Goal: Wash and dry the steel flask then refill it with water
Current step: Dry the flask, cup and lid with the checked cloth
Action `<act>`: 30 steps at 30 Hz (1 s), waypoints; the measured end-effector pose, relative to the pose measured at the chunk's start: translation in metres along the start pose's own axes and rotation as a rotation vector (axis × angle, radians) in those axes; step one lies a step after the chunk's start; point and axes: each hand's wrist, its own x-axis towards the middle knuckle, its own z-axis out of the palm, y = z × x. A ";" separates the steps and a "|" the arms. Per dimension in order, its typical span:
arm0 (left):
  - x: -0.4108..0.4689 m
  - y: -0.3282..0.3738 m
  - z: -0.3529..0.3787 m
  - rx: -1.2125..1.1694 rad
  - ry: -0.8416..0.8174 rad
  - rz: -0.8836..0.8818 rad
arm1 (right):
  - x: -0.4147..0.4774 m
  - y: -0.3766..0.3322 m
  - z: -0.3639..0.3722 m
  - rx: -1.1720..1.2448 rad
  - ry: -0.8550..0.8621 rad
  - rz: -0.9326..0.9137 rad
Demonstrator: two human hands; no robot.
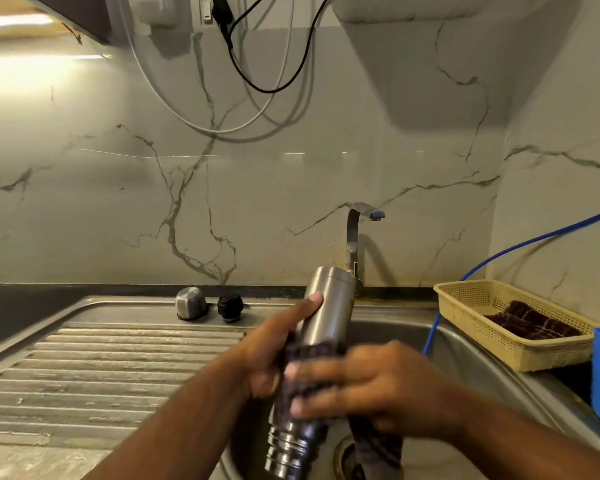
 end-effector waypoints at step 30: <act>0.002 0.004 0.002 0.173 0.112 0.308 | -0.004 0.009 0.002 -0.176 -0.123 0.003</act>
